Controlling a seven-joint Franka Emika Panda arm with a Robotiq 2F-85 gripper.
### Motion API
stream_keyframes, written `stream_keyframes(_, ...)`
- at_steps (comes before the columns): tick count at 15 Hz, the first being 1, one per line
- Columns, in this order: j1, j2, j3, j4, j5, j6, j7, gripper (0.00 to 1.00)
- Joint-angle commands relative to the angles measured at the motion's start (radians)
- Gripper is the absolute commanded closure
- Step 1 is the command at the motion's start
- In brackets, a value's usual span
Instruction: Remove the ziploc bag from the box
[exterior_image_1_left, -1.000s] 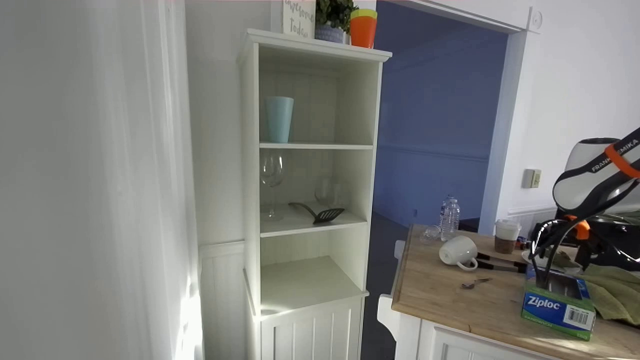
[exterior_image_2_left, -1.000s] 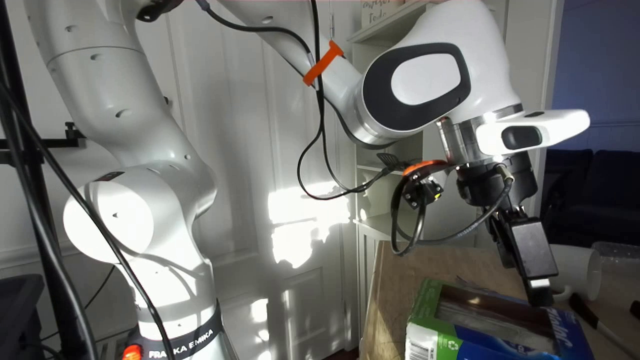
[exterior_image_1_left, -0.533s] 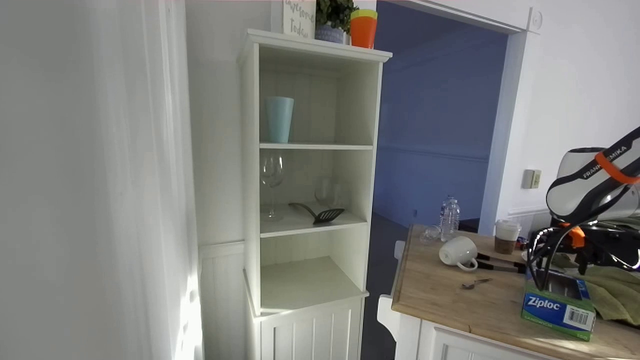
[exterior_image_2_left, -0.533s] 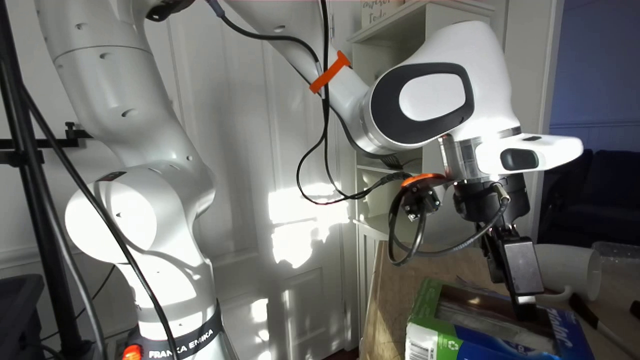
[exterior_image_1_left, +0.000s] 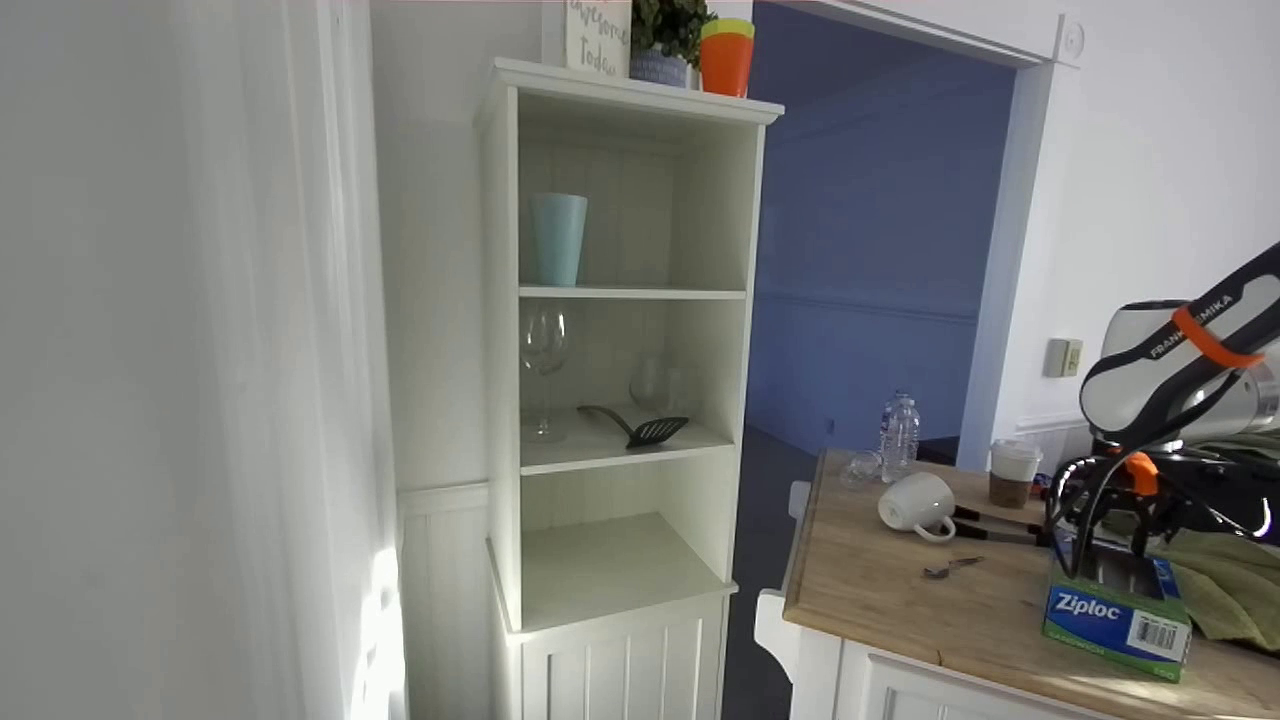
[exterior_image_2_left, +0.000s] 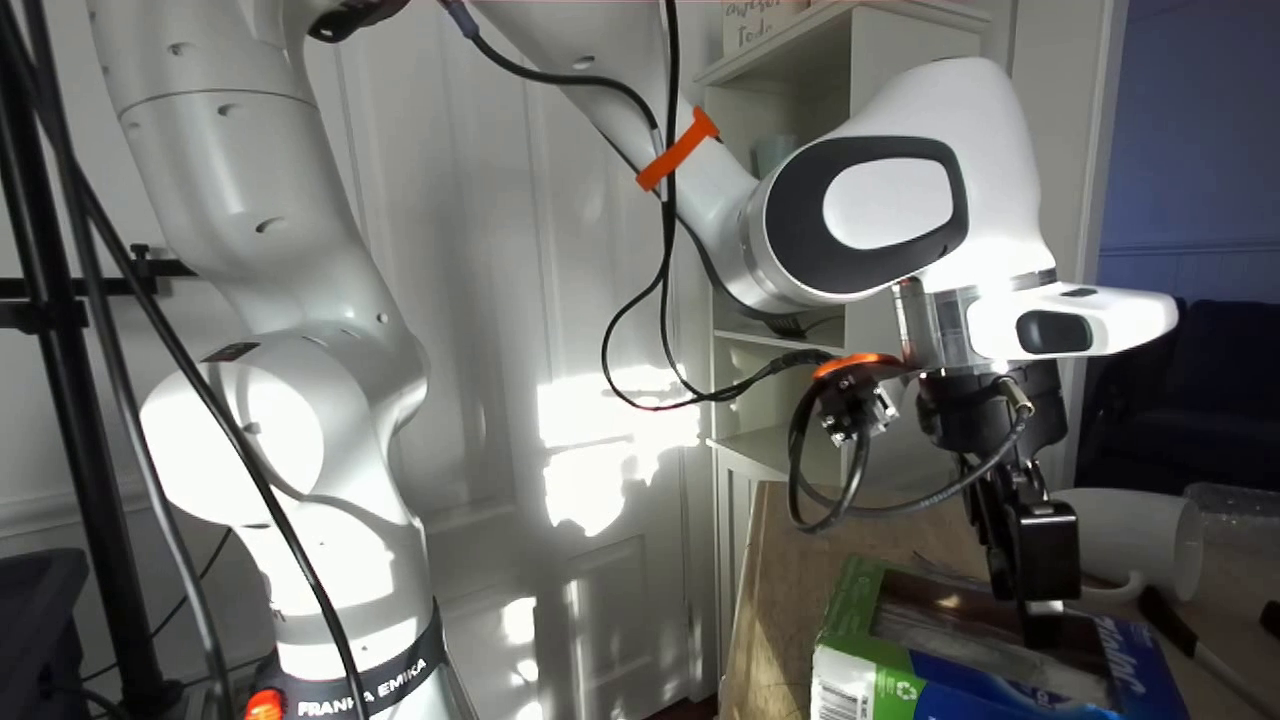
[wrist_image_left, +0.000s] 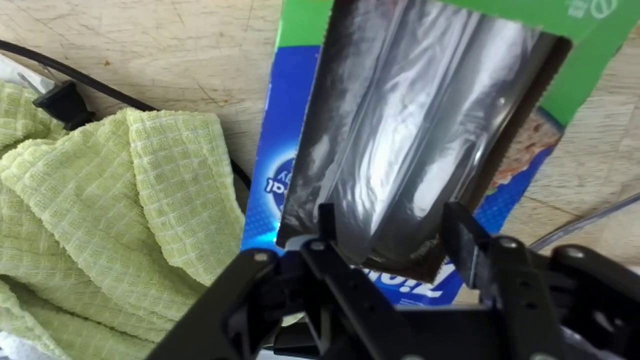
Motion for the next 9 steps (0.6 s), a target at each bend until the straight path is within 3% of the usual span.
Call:
stream_keyframes(1, 0.031, 0.041, -0.023, 0.043, 0.030, -0.028, -0.009, 0.39)
stream_keyframes(3, 0.038, 0.064, -0.029, 0.057, 0.033, -0.028, -0.005, 0.39)
stream_keyframes(7, 0.049, 0.115, -0.042, 0.089, 0.027, -0.039, 0.012, 0.52)
stream_keyframes(8, 0.052, 0.127, -0.046, 0.099, 0.029, -0.050, 0.016, 0.45)
stream_keyframes(9, 0.055, 0.137, -0.050, 0.106, 0.027, -0.054, 0.021, 0.46)
